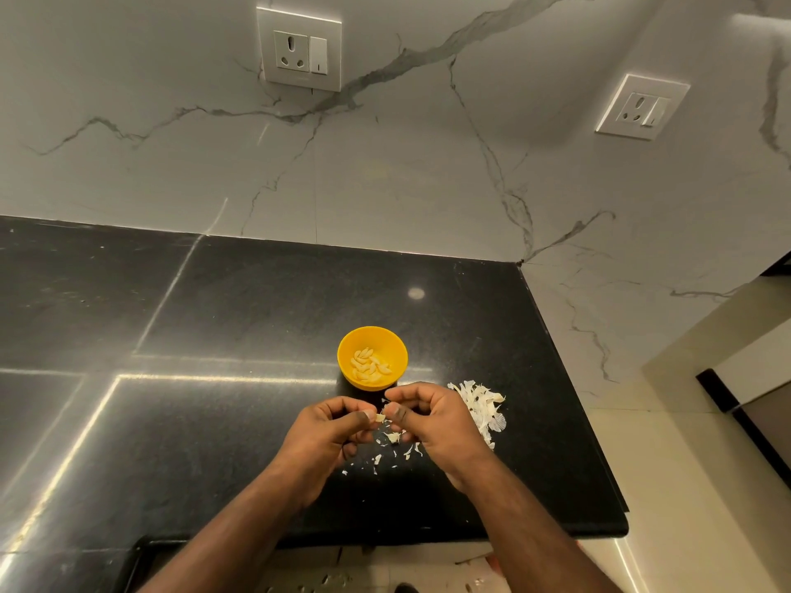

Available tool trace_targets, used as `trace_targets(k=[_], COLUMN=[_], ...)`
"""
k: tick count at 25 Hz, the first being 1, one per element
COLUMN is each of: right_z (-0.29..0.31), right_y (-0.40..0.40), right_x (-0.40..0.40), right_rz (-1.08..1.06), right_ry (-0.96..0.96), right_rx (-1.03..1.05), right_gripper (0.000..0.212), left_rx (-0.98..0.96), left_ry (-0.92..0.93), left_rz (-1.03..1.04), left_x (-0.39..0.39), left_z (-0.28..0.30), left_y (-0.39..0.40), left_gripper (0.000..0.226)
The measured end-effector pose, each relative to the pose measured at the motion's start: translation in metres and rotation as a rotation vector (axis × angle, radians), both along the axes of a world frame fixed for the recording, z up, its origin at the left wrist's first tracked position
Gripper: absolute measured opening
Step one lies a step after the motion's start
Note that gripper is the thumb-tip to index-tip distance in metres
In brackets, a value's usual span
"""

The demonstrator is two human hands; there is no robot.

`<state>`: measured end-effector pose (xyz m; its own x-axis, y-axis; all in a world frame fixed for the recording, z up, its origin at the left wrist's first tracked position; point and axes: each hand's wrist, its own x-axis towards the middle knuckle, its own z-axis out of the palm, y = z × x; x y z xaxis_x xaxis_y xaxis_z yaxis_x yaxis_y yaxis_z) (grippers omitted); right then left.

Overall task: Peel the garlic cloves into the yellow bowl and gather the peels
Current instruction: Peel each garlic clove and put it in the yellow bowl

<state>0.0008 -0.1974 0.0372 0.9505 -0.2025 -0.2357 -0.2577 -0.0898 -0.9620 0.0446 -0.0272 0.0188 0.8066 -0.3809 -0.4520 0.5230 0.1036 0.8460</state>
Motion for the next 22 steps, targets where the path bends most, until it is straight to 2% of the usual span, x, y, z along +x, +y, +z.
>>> trace_targets(k=[6, 10, 15, 22], right_z=[0.0012, 0.0004, 0.0022, 0.0062], right_y=[0.0073, 0.0084, 0.0057, 0.0015], right_x=[-0.0001, 0.0, -0.0024, -0.0024], right_rz=[0.003, -0.066, -0.114, -0.083], right_ry=[0.016, 0.107, 0.275, 0.358], right_rx=[0.052, 0.256, 0.509, 0.584], right_gripper=[0.021, 0.023, 0.02, 0.021], left_rx=[0.023, 0.078, 0.043, 0.046], left_ry=[-0.058, -0.212, -0.231, -0.283], left_rz=[-0.042, -0.092, -0.125, -0.139], left_x=[-0.0004, -0.0031, -0.004, -0.0049], left_z=[-0.0018, -0.0028, -0.0045, -0.0053], left_y=[0.0027, 0.002, 0.0023, 0.002], left_gripper=[0.01, 0.009, 0.013, 0.023])
